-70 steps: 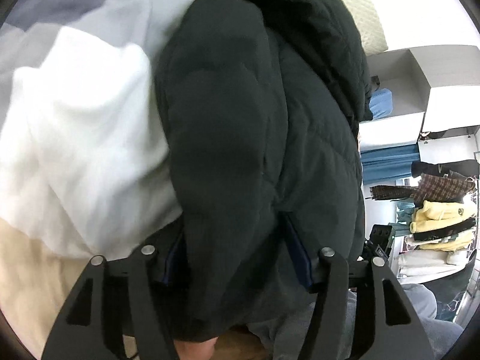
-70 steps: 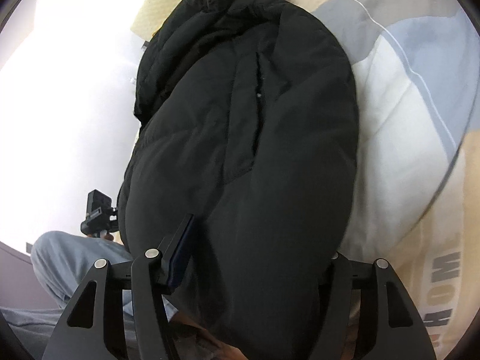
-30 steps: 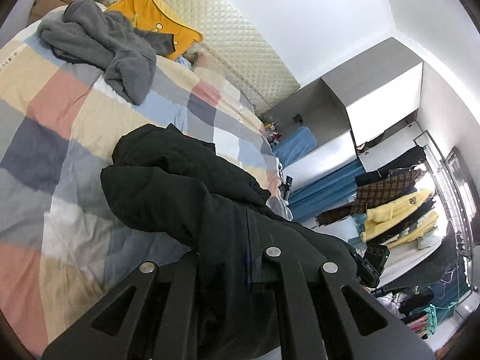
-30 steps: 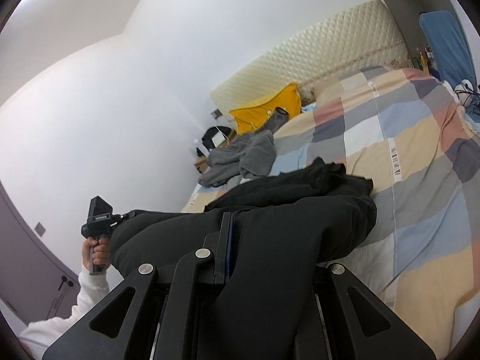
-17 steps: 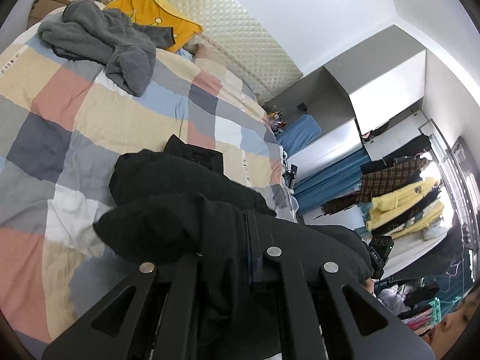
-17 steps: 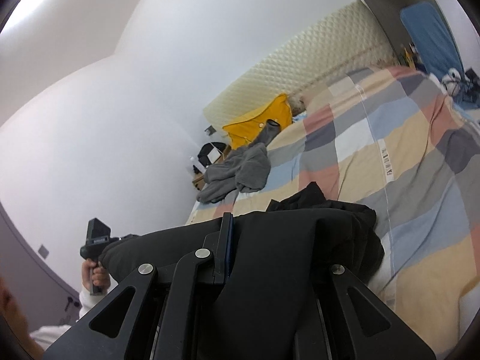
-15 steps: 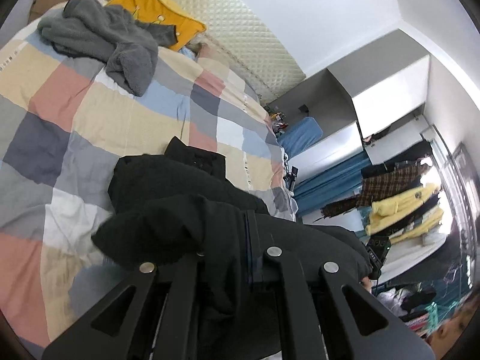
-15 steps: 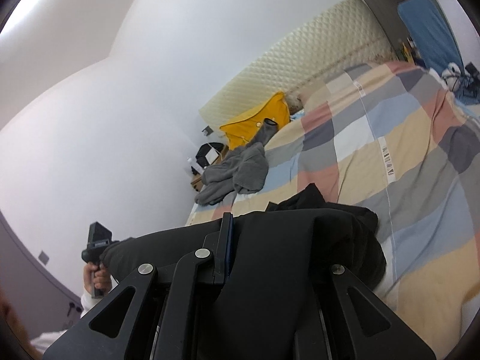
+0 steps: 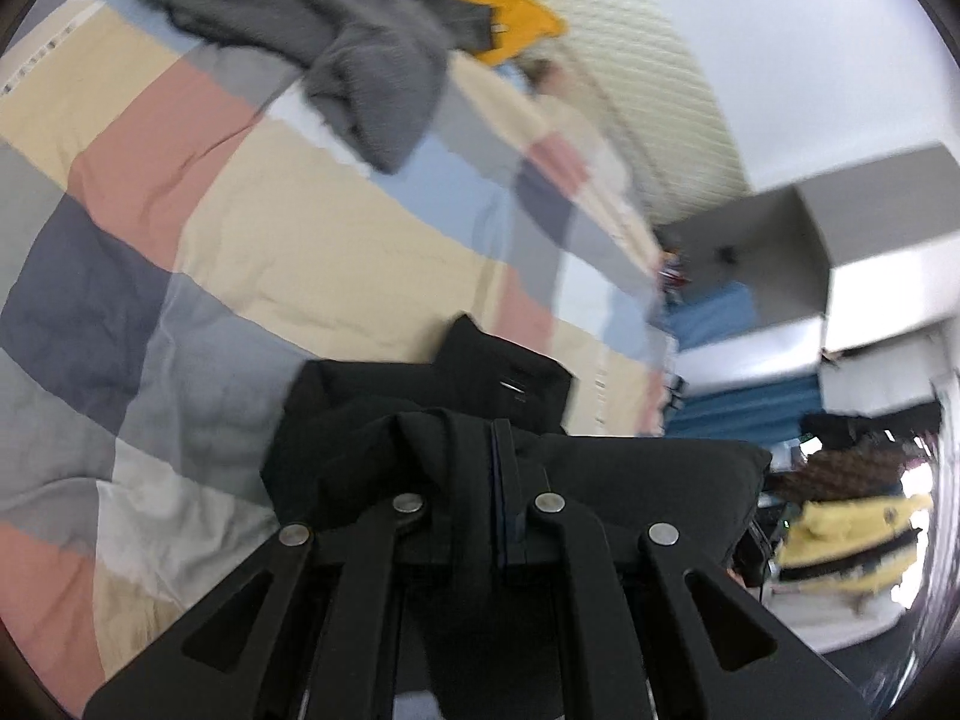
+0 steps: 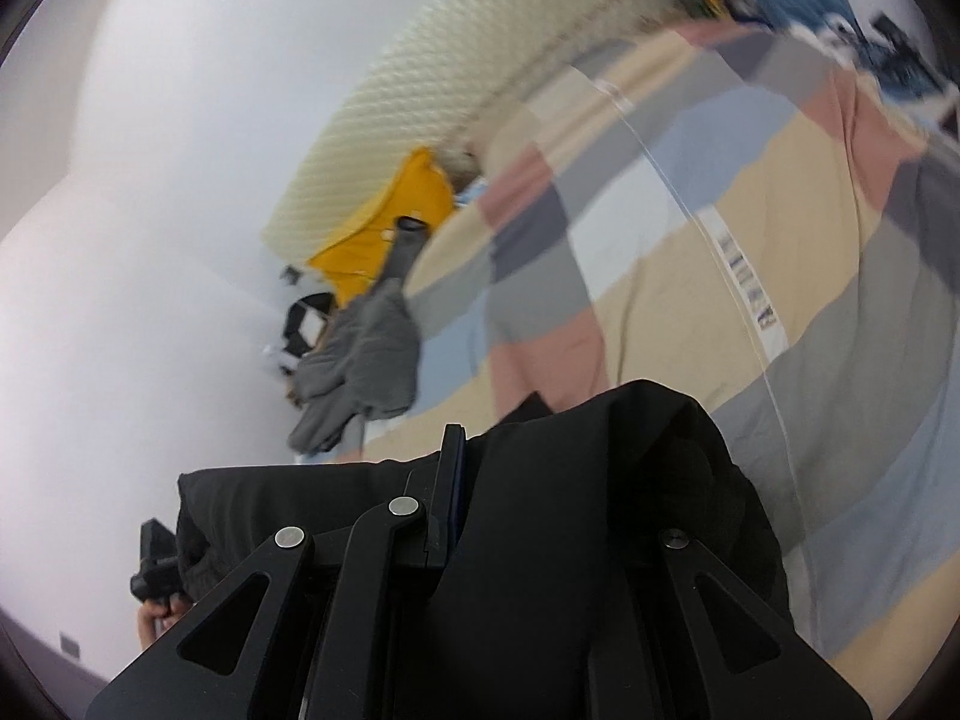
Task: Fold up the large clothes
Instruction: 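Lift the hem with both grippers and fold it over toward the collar, then lower the folded hem onto the jacket and open both grippers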
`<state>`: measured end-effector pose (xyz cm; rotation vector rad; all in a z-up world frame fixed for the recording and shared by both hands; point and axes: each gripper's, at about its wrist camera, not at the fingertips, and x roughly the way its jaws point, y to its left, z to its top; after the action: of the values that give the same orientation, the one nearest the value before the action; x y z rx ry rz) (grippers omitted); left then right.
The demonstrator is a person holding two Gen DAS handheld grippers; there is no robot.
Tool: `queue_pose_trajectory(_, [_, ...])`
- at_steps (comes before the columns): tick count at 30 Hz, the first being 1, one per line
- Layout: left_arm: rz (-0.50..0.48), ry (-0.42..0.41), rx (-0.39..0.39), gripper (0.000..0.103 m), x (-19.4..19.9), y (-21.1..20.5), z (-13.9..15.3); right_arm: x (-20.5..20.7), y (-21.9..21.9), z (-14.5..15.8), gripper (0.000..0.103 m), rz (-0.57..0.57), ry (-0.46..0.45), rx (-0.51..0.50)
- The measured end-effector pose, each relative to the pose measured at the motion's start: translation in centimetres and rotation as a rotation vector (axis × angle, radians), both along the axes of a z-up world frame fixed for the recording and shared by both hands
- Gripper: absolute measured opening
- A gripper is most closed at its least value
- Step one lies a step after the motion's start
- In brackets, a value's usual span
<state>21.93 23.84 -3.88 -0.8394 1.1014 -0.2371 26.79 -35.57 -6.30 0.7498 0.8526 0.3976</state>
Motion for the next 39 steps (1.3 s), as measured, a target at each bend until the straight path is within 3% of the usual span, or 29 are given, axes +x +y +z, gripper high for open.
queue_pose_trajectory(4, [0.027, 0.064, 0.057, 0.01, 2.9, -0.5, -2.6, 3.5, 0.4, -4.5, 0.008, -0.031, 0.092, -0.017])
queue_pose_trajectory(10, [0.006, 0.115, 0.206, 0.01, 6.7, -2.8, -5.4, 7.2, 1.4, -8.8, 0.008, -0.032, 0.176, -0.084])
queue_pose_trajectory(17, [-0.021, 0.188, 0.28, 0.01, 10.7, -4.9, -9.6, 10.1, 1.7, -12.6, 0.007, -0.028, 0.273, -0.111])
queue_pose_trajectory(23, [-0.041, 0.227, 0.305, 0.009, 12.7, -6.0, -12.0, 11.5, 1.7, -15.8, 0.005, -0.018, 0.328, -0.059])
queue_pose_trajectory(28, [-0.046, 0.238, 0.294, 0.009, 12.9, -6.0, -12.8, 11.0, 1.6, -15.8, 0.005, -0.02, 0.32, -0.045])
queue_pose_trajectory(39, [-0.039, 0.257, 0.295, 0.013, 9.6, -5.2, -9.6, 7.1, 1.3, -12.6, 0.017, -0.001, 0.304, -0.026])
